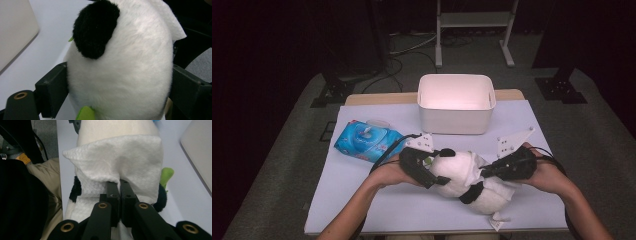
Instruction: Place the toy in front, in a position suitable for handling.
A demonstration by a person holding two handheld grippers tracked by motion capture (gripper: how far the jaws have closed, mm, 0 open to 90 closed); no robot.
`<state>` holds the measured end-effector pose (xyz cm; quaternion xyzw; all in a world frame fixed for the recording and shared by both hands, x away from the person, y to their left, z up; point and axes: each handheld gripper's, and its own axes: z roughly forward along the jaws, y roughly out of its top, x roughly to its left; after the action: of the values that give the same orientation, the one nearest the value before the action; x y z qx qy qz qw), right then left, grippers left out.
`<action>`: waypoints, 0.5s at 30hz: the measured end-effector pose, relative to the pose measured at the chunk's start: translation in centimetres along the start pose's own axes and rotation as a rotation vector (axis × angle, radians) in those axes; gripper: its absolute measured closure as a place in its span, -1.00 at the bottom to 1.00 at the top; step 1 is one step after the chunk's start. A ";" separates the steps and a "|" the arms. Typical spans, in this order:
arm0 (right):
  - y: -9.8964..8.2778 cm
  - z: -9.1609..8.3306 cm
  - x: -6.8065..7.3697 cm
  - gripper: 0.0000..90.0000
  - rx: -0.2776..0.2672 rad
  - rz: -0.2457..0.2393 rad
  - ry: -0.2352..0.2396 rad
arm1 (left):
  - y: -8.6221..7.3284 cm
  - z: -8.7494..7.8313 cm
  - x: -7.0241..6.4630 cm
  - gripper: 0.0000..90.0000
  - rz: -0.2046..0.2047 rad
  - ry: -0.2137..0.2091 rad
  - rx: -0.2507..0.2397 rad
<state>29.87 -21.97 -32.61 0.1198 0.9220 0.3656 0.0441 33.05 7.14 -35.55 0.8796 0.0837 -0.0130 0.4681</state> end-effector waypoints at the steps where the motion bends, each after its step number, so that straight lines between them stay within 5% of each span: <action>1: 0.0 0.0 0.0 0.94 0.003 -0.001 0.002 | -0.1 0.0 0.0 -0.75 -0.001 -0.003 -0.006; 15: -1.9 -1.1 0.2 0.95 -0.004 0.039 -0.015 | -1.0 0.5 0.7 -0.83 -0.041 -0.026 -0.007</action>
<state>29.14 -23.98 -33.13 0.1406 0.9184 0.3672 0.0442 33.60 7.33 -36.75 0.8759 0.0957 -0.0336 0.4717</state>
